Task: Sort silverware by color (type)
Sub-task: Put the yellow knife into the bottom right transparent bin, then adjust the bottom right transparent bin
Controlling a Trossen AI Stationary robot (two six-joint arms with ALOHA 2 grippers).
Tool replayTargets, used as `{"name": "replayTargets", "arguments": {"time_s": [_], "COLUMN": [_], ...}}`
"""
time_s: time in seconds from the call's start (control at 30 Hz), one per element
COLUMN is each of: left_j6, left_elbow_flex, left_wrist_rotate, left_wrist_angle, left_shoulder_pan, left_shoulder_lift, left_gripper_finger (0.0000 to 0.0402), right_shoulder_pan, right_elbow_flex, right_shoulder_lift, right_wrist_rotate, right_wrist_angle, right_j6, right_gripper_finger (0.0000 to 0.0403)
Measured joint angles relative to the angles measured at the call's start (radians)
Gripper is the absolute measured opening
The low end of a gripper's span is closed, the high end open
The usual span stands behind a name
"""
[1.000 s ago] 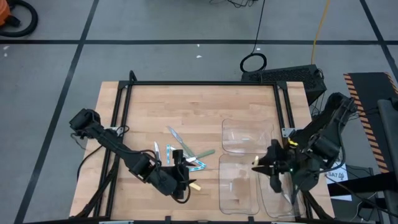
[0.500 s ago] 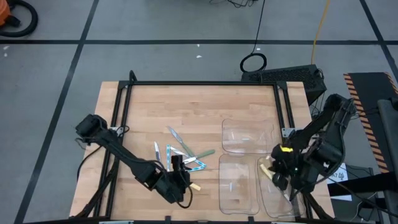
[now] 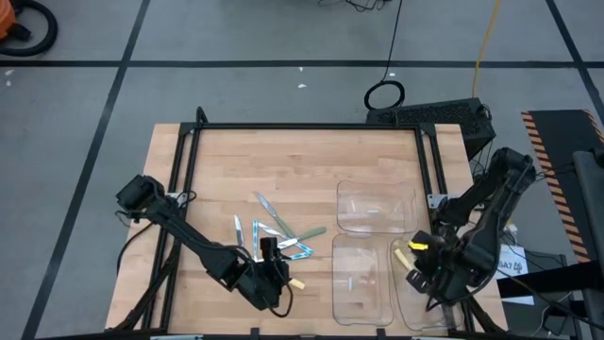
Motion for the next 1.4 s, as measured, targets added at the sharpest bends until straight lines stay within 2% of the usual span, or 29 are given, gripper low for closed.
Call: {"name": "replayTargets", "arguments": {"time_s": [0.17, 0.5, 0.7, 1.1, 1.23, 1.4], "left_j6": [0.000, 0.000, 0.000, 0.001, 0.001, 0.001], "left_elbow_flex": [0.000, 0.000, 0.000, 0.000, 0.000, 0.000], "left_wrist_rotate": [0.000, 0.000, 0.000, 0.000, 0.000, 0.000], "left_wrist_angle": [0.000, 0.000, 0.000, 0.000, 0.000, 0.000], "left_shoulder_pan": [0.000, 0.001, 0.001, 0.001, 0.001, 0.001], "left_shoulder_lift": [0.000, 0.000, 0.000, 0.000, 0.000, 0.000], "left_gripper_finger": [0.0271, 0.0271, 0.0271, 0.0271, 0.0271, 0.0271], "right_shoulder_pan": [0.000, -0.001, -0.001, 0.000, 0.001, 0.024], "right_elbow_flex": [-0.079, -0.179, -0.196, -0.197, -0.169, -0.102], "right_shoulder_lift": [0.002, 0.001, 0.001, 0.002, 0.002, 0.002], "right_wrist_rotate": [-0.032, -0.121, -0.118, -0.127, -0.090, 0.038], "right_wrist_angle": [0.123, 0.211, 0.219, 0.205, 0.213, 0.252], "right_j6": [0.001, 0.057, 0.056, 0.031, -0.015, -0.070], "right_gripper_finger": [0.0074, 0.0075, 0.0081, 0.0123, 0.0125, 0.0118]}}
